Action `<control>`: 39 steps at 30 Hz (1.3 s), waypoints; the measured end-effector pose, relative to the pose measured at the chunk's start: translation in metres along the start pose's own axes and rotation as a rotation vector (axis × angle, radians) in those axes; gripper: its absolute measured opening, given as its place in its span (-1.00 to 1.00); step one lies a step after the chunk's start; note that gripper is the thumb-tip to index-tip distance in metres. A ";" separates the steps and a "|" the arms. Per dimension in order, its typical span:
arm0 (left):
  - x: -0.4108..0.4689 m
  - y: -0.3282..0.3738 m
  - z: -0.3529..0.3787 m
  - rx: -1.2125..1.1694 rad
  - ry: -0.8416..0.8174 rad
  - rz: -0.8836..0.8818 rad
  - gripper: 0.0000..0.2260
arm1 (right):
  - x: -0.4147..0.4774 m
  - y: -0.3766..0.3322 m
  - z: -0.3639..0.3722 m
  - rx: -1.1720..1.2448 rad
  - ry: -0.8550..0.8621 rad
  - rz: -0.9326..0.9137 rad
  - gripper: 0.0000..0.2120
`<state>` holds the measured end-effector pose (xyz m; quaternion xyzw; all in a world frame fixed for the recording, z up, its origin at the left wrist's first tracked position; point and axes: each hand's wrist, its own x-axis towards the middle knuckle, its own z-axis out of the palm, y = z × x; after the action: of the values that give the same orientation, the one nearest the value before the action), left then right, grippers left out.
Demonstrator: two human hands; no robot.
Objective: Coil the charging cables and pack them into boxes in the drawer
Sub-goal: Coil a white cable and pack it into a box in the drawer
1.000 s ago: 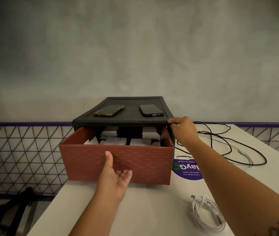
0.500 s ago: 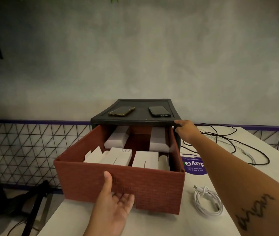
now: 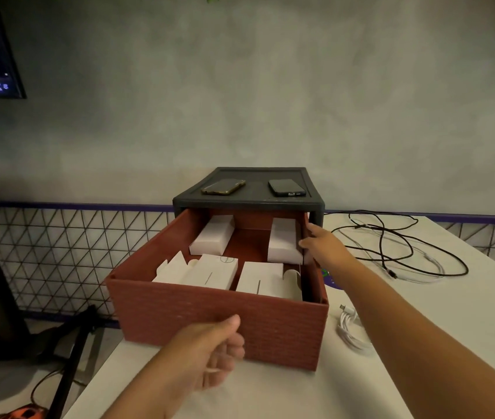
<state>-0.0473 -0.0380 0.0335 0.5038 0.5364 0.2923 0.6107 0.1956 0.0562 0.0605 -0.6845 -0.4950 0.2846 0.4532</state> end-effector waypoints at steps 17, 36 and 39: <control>0.110 0.091 0.032 0.877 -0.022 -0.049 -0.45 | -0.125 0.013 -0.005 0.009 0.079 -0.099 -0.59; 0.115 0.085 0.031 0.799 -0.071 -0.014 -0.63 | -0.144 0.016 0.001 -0.480 0.155 -0.377 -0.79; 0.111 0.092 0.027 0.625 0.008 0.030 -0.65 | -0.142 0.012 0.003 -0.500 0.182 -0.374 -0.76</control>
<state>0.0231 0.0829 0.0763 0.6739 0.5952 0.1243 0.4197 0.1484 -0.0769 0.0395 -0.6947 -0.6241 0.0036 0.3577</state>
